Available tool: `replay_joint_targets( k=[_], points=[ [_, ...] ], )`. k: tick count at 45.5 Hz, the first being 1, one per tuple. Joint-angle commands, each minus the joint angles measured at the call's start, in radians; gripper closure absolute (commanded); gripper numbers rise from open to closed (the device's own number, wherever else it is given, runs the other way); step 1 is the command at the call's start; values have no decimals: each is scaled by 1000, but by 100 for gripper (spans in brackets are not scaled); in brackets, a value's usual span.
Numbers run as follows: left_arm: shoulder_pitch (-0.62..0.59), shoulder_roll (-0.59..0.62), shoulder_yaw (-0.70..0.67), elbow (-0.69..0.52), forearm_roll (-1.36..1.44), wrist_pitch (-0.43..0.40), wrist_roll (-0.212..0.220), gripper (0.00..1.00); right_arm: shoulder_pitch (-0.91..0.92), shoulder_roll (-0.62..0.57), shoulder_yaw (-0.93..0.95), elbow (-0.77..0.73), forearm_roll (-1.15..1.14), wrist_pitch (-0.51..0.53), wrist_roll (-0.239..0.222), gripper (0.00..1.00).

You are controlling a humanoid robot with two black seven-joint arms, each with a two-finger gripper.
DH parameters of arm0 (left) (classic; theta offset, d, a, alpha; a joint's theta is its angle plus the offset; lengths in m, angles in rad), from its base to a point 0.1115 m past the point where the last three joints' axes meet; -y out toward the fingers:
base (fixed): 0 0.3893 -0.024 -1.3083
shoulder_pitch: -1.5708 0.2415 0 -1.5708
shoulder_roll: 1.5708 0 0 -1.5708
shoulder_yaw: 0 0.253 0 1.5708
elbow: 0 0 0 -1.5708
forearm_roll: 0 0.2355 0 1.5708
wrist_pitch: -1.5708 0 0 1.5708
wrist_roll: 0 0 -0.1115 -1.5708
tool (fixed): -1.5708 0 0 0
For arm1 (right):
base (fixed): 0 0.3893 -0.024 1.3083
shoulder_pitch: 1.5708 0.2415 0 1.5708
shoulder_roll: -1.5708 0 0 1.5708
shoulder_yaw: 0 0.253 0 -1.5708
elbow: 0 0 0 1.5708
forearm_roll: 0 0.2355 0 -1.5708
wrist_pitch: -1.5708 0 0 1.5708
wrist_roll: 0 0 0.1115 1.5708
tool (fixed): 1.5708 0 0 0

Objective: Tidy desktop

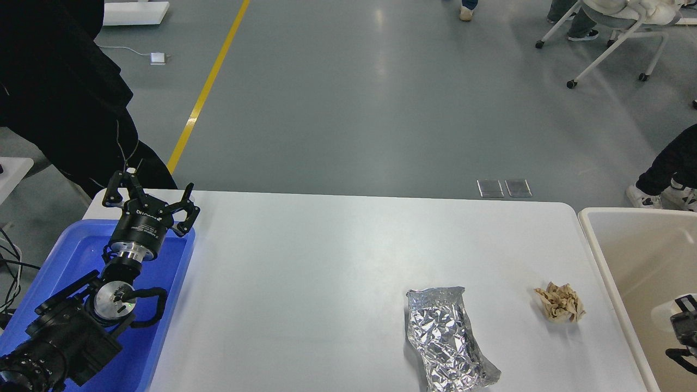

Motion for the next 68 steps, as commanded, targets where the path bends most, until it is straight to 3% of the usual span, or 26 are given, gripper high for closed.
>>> replay_joint_targets(
  k=[1, 5, 19, 32, 38, 44, 52, 60, 68],
  points=[
    [0, 0, 0, 0, 0, 0, 0, 0, 11, -12, 3, 0, 0, -43, 0, 11],
    [0, 0, 0, 0, 0, 0, 0, 0, 26, -14, 5, 1, 0, -46, 0, 2],
    [0, 0, 0, 0, 0, 0, 0, 0, 144, -76, 133, 50, -1, -31, 0, 1],
    [0, 0, 0, 0, 0, 0, 0, 0, 304, -334, 439, 452, -6, -31, 0, 0],
    [0, 0, 0, 0, 0, 0, 0, 0, 299, -345, 736, 555, -1, -29, 3, 0],
    [0, 0, 0, 1, 0, 1, 0, 0, 291, -362, 884, 688, -12, -28, 6, 0],
    [0, 0, 0, 0, 0, 0, 0, 0, 278, -382, 919, 791, -12, -20, 81, 0],
    [0, 0, 0, 0, 0, 0, 0, 0, 195, -369, 1158, 931, -10, 38, 187, 0],
    [0, 0, 0, 0, 0, 1, 0, 0, 123, -348, 1293, 1029, -12, 115, 202, 0]
  ],
)
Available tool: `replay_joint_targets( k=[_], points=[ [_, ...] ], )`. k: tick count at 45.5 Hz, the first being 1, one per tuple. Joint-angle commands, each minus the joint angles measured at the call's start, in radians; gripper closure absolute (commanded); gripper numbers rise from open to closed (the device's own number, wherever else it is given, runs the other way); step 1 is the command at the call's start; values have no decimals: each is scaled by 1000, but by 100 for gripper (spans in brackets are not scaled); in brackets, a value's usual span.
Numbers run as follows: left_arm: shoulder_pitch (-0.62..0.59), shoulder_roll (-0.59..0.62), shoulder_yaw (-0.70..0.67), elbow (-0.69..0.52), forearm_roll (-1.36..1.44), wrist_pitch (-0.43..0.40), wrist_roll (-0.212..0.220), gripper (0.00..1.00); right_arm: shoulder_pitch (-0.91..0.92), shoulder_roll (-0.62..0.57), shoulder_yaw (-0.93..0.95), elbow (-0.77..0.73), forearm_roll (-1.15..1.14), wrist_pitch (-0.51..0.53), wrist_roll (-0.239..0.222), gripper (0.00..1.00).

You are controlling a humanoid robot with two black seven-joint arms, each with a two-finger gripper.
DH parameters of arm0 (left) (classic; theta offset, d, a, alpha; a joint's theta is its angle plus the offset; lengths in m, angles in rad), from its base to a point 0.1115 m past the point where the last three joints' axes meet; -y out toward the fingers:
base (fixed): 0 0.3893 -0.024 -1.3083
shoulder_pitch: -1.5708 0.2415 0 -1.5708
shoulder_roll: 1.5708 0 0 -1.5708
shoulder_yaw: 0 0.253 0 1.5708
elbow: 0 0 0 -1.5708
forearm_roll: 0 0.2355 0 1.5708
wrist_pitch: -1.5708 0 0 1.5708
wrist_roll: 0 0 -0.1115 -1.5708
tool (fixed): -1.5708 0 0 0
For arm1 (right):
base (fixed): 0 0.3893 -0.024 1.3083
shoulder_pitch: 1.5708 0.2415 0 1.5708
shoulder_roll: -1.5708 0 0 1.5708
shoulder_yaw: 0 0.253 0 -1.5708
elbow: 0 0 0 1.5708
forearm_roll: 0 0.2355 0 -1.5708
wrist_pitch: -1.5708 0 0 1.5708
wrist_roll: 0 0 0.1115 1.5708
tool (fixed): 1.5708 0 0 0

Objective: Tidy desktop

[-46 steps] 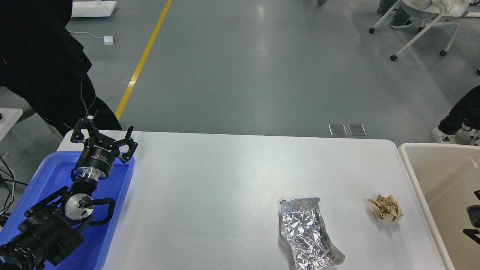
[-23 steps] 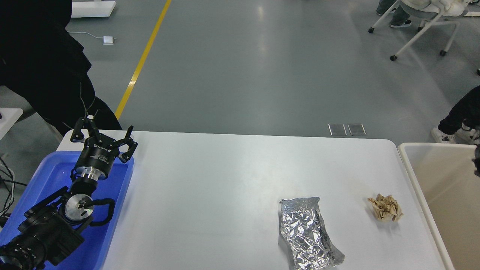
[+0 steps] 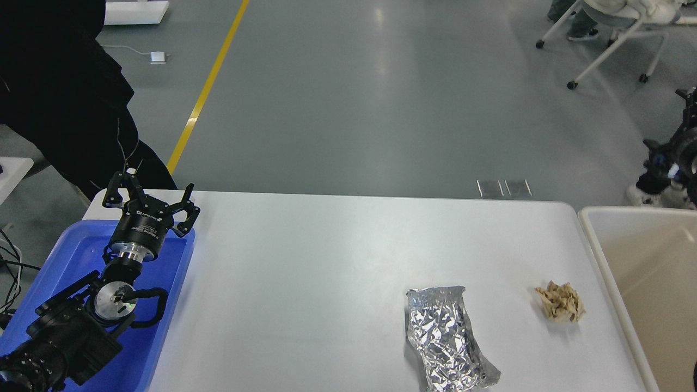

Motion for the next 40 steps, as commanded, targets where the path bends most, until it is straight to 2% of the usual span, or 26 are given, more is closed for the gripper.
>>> replay_joint_targets(
  k=[1, 3, 10, 14, 23, 40],
  points=[
    [0, 0, 0, 1, 0, -1, 0, 0, -89, 26, 212, 150, -2, 88, 62, 0],
    [0, 0, 0, 0, 0, -1, 0, 0, -106, 41, 229, 150, -2, 110, 85, 0],
    [0, 0, 0, 0, 0, 0, 0, 0, -189, 122, 264, 149, -5, 192, 267, 0],
    [0, 0, 0, 0, 0, 0, 0, 0, -247, 174, 258, 149, -6, 223, 334, 0],
    [0, 0, 0, 0, 0, -1, 0, 0, -359, 282, 260, 142, -6, 225, 343, 0],
    [0, 0, 0, 1, 0, 0, 0, 0, -416, 307, 247, 133, -6, 226, 343, 0]
  ],
)
